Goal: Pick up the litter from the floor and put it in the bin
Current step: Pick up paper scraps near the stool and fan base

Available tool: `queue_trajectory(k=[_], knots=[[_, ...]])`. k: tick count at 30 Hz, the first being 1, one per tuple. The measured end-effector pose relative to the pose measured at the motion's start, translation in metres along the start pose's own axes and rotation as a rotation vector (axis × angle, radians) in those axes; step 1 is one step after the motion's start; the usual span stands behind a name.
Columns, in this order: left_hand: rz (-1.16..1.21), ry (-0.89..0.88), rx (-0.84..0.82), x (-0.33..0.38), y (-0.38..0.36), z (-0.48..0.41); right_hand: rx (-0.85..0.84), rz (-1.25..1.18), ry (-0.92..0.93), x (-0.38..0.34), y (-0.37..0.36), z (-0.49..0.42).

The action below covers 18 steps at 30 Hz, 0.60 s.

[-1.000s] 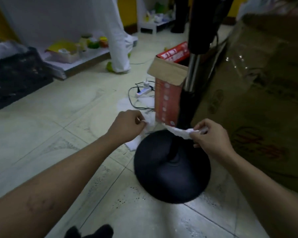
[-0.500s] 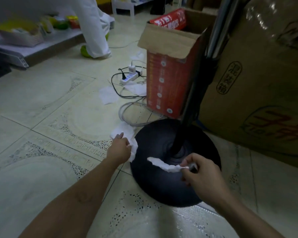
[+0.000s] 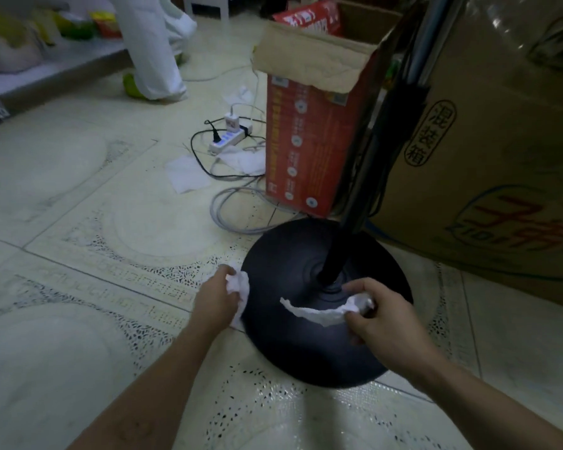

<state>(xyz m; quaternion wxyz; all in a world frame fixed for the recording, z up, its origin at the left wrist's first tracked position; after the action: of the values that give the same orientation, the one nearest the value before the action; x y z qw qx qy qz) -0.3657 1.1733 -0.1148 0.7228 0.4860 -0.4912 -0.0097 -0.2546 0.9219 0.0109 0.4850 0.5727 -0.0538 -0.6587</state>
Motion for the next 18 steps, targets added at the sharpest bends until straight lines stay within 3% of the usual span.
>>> queue_trajectory(k=[4, 9, 13, 18], knots=[[0.045, -0.173, 0.053, 0.074, 0.023, 0.018, 0.065, -0.036, 0.035, -0.007, 0.029, -0.014], [-0.044, -0.393, -0.175, 0.174, 0.027, 0.044, 0.051, 0.023, 0.102, -0.003, 0.093, -0.011], [-0.099, -0.537, -0.340, 0.265, 0.010, 0.074, 0.099, 0.159, 0.149, 0.031, 0.188, 0.003], [-0.081, -0.760, -0.314, 0.430, -0.043, 0.096, 0.252, 0.193, 0.115, 0.098, 0.347, 0.022]])
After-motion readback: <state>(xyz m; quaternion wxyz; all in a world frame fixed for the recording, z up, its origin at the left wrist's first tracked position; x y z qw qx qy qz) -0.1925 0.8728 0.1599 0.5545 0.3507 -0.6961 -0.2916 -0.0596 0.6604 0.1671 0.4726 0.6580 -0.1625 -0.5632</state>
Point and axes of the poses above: each hand's wrist, its own z-axis away from the middle knuckle, its own y-axis out of the back of the hand, x = y × z, the point moved 4 cm from there along -z, towards the middle knuckle, and after that the axes turned 8 degrees about -y, right-handed, at the moved point
